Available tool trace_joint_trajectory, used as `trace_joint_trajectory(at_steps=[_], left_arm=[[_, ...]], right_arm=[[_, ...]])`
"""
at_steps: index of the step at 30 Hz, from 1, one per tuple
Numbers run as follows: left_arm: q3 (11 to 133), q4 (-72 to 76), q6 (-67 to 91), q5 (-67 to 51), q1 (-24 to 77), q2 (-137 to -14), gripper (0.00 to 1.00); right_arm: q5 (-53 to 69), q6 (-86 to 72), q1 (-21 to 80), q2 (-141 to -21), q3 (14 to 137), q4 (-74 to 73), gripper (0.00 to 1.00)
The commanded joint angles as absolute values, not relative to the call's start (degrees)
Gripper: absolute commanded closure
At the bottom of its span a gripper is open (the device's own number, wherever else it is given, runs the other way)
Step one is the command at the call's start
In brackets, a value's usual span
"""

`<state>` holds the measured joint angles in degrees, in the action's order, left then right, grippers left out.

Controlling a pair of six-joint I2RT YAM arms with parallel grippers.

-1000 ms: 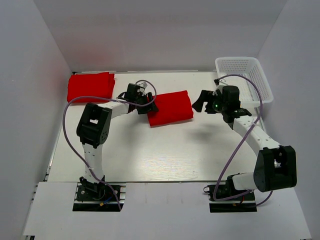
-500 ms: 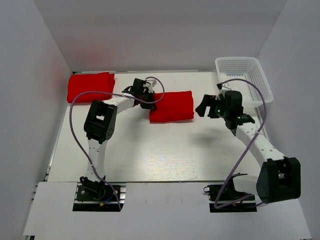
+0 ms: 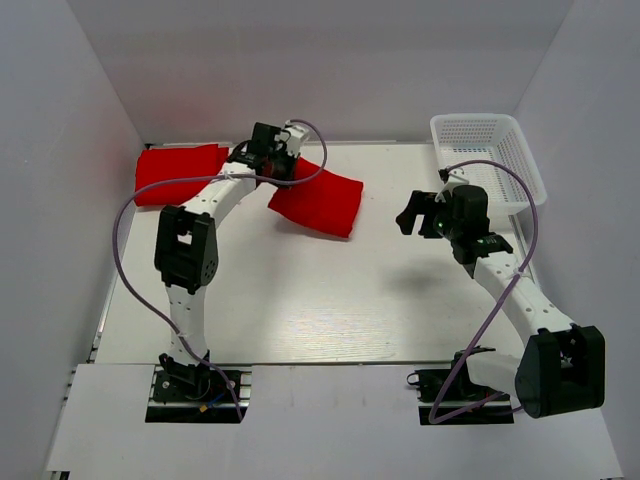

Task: Fold and stack the t-shirts
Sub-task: Put the neatly folded tshirt into the corner of the board with the left arm

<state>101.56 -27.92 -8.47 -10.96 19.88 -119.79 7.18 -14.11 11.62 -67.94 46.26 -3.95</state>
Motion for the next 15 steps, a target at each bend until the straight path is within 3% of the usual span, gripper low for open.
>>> trace_joint_trajectory(at_steps=[1, 8, 15], left_arm=[[105.8, -31.5, -13.3, -8.5, 18.8, -114.0, 1.0], [117.1, -38.8, -17.9, -5.7, 17.1, -114.1, 1.0], [117.7, -39.4, -27.6, -8.5, 14.2, -112.8, 1.0]], right_arm=[[5.6, -13.1, 11.3, -65.9, 46.1, -1.6, 0.1], [5.9, -13.2, 11.4, -66.3, 46.3, -1.6, 0.1], [6.0, -13.3, 11.6, -65.9, 46.2, -1.6, 0.1]])
